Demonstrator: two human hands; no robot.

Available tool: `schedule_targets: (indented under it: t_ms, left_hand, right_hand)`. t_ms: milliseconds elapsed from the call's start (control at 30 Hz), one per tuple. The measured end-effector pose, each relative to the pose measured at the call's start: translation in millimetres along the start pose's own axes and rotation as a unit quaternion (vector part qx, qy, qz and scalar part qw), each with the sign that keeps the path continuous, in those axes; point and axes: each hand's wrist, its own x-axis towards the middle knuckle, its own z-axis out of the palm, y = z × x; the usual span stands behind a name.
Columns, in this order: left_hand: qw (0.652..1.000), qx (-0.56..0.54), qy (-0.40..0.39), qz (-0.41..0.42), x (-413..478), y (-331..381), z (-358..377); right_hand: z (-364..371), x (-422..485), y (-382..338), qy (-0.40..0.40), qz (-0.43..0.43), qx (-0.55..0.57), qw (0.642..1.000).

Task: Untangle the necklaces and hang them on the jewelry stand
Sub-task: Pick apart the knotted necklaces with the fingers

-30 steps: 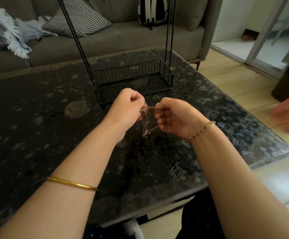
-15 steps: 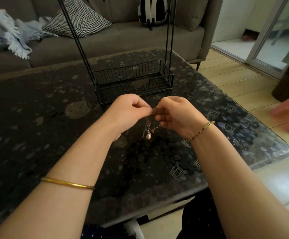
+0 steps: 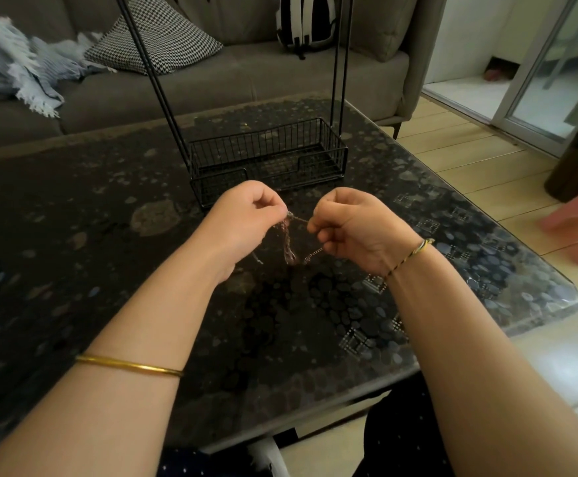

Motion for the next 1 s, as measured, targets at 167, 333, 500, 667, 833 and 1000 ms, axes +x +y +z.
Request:
schedule_targets:
  t_ms: [167,333,500,667,833,1000]
  left_hand:
    - [1.0,-0.012,-0.025,-0.009,-2.7,1.4,0.4]
    - [0.999,-0.017,-0.034,-0.016,-4.4,3.9,-0.5]
    - [0.999,-0.02,-0.033,-0.021,-5.1,6.0,-0.4]
    - [0.999,-0.013,-0.027,-0.032,-3.6,4.7,-0.7]
    - [0.999,0.008,-0.041,-0.026,-3.5,2.7,-0.7]
    - [0.998,0.045,-0.046,0.011,-5.3,5.4,-1.6]
  right_hand:
    - [-0.6,0.7,0.8,-0.005,-0.002,-0.03,1.0]
    - [0.9,1.5,3.6,-0.016,-0.023,-0.089,0.996]
    - [1.8,0.9,4.4,-0.027,-0.041,-0.112,0.992]
    - [2.8,2.2,3.7,-0.019,-0.046,-0.115,0.992]
    - [0.0,4.7,3.8,-0.005,-0.04,-0.101,0.994]
    - [-0.9,6.1,3.9,-0.01,-0.028,-0.093,0.995]
